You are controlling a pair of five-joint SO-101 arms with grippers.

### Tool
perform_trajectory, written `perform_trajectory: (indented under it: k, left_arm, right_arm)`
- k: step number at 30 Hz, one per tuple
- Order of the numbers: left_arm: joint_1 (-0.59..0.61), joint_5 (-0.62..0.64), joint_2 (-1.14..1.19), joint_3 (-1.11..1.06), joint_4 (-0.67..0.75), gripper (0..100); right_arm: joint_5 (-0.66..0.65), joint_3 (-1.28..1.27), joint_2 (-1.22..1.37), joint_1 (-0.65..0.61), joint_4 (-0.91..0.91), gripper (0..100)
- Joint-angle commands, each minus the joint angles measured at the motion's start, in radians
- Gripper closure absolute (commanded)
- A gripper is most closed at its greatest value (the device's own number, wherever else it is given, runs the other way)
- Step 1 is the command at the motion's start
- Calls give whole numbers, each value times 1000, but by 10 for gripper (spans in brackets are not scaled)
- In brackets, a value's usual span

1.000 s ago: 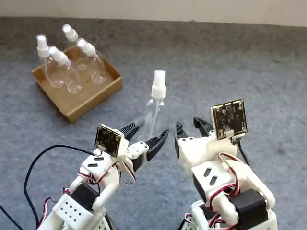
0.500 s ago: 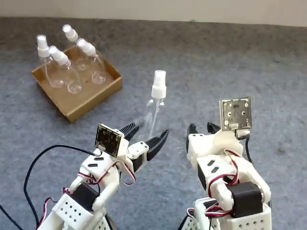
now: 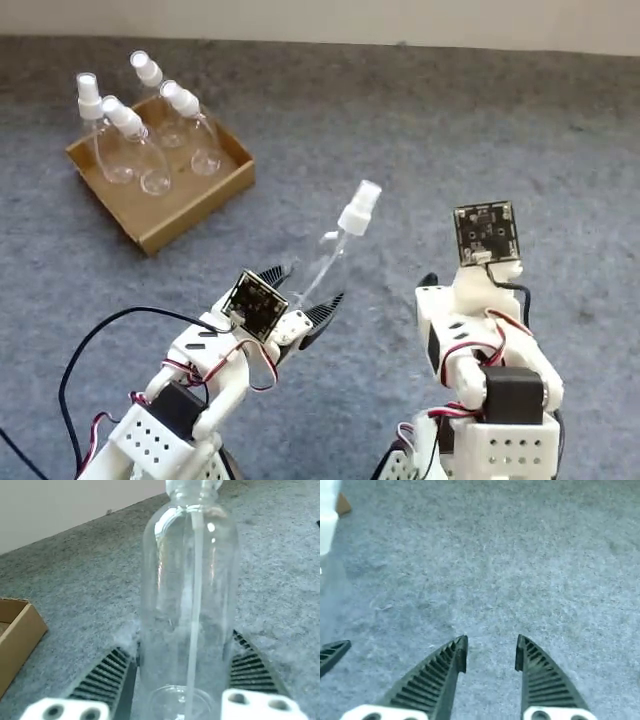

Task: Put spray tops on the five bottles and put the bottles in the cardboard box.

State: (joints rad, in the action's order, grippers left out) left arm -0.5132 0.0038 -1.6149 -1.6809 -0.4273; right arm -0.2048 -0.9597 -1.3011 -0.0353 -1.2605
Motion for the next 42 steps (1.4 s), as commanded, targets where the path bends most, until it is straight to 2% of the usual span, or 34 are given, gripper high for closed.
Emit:
perform_trajectory:
  k: [1,6,10,16,19,23,34,42]
  left_arm:
    - [-4,-9,-13,-24,-3,880]
    - [-1,-9,-13,-24,-2,880]
    - [-4,-5,-13,-24,0,880]
    - [-4,-5,-13,-24,23,880]
    - [-4,-5,-13,-24,37,880]
    - [-4,-5,-13,-24,38,880]
    - [-4,-5,-13,-24,38,880]
    - [-4,-9,-13,-24,31,880]
  right_arm:
    - [-71,-81,-5,53,133,858]
    - [-78,-272,-5,70,328,858]
    - [-69,-352,-5,62,364,858]
    - [80,-297,-5,-27,366,858]
    - [80,-297,-5,-82,366,887]
    - [80,-295,-5,-102,390,998]
    - [83,-305,-5,-105,625,988]
    - [80,-308,-5,-101,636,988]
